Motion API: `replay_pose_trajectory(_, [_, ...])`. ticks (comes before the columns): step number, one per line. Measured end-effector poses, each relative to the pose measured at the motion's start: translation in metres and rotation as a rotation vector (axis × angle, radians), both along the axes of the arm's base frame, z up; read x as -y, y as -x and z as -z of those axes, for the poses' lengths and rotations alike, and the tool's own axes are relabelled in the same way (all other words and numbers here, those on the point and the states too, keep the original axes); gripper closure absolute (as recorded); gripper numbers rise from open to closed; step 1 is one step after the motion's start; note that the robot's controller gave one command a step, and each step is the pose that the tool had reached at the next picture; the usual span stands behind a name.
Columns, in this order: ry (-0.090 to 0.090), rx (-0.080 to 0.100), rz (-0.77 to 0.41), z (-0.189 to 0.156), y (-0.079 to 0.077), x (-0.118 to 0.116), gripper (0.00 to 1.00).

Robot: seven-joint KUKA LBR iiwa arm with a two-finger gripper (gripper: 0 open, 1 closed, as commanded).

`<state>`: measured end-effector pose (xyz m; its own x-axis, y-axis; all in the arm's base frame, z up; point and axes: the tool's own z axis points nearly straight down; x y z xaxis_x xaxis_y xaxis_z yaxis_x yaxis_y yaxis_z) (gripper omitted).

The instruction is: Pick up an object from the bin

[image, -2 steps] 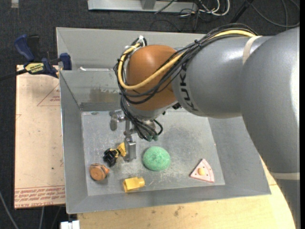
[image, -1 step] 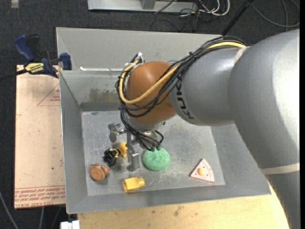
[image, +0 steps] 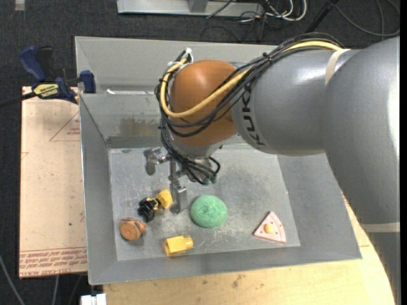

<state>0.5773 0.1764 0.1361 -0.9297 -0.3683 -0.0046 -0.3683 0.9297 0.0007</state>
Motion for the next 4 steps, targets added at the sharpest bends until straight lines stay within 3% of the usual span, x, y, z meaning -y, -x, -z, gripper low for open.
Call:
replay_pose_trajectory(1, [-0.001, 0.001, -0.012, 0.0605, -0.0018, -0.0033, 0.00])
replay_pose_trajectory(2, [0.001, -0.002, -0.150, 0.0658, 0.0075, -0.0035, 1.00])
replay_pose_trajectory(4, [0.000, -0.002, -0.149, 0.0661, 0.0075, -0.0034, 1.00])
